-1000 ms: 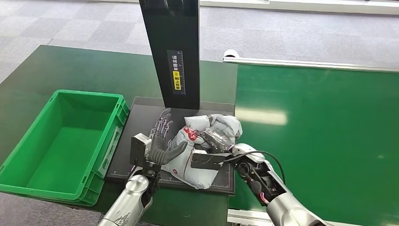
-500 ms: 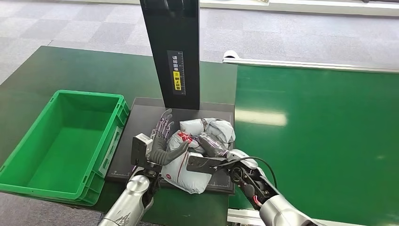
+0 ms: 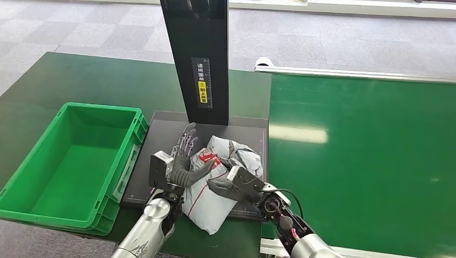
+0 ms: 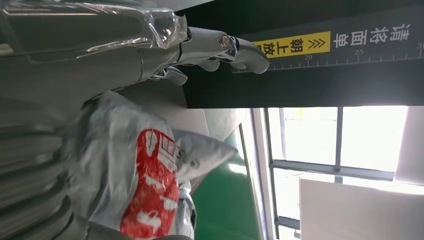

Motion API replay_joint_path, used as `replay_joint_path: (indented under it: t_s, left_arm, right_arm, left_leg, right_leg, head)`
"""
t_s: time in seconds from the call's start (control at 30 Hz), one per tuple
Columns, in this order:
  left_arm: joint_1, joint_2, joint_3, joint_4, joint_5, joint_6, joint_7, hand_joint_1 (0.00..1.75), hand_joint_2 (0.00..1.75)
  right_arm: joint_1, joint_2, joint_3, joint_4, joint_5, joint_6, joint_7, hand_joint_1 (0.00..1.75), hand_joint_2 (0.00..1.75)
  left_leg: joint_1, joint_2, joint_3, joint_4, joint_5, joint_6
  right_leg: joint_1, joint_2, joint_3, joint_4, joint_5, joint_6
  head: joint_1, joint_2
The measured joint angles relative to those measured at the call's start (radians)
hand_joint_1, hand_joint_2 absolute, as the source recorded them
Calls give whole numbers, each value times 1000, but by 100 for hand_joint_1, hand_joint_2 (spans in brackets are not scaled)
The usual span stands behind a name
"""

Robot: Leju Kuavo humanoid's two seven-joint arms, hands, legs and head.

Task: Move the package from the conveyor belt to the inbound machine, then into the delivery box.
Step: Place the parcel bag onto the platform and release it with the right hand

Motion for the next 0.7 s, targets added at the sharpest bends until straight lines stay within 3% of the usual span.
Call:
replay_joint_path:
  t_s: [0.1,0.17,0.53,0.7]
  left_arm:
    - [-1,4,2,0,-1,-7,0,0,175]
    - [-1,5,3,0,-2,-11,0,0,175]
    - [-2,8,4,0,-2,-12,0,0,175]
    - [-3,9,5,0,-3,-14,0,0,175]
  right_arm:
    - [24,-10,-47,-21,-115,155,-34,0,175]
    - [37,-15,-68,-32,-141,193,-41,0,175]
    - [58,-22,-103,-56,-153,205,-42,0,175]
    - [69,-30,-120,-86,-224,257,-42,0,175]
  left_leg:
    - [0,0,-1,0,0,0]
    - [0,0,-2,0,0,0]
    - [0,-1,-3,0,0,0]
    - [0,-1,-4,0,0,0]
  right_leg:
    - [0,0,-1,0,0,0]
    - [0,0,-2,0,0,0]
    - [0,-1,-3,0,0,0]
    - [0,-1,-4,0,0,0]
  head:
    - [0,0]
    - [0,0]
    - [0,0]
    - [0,0]
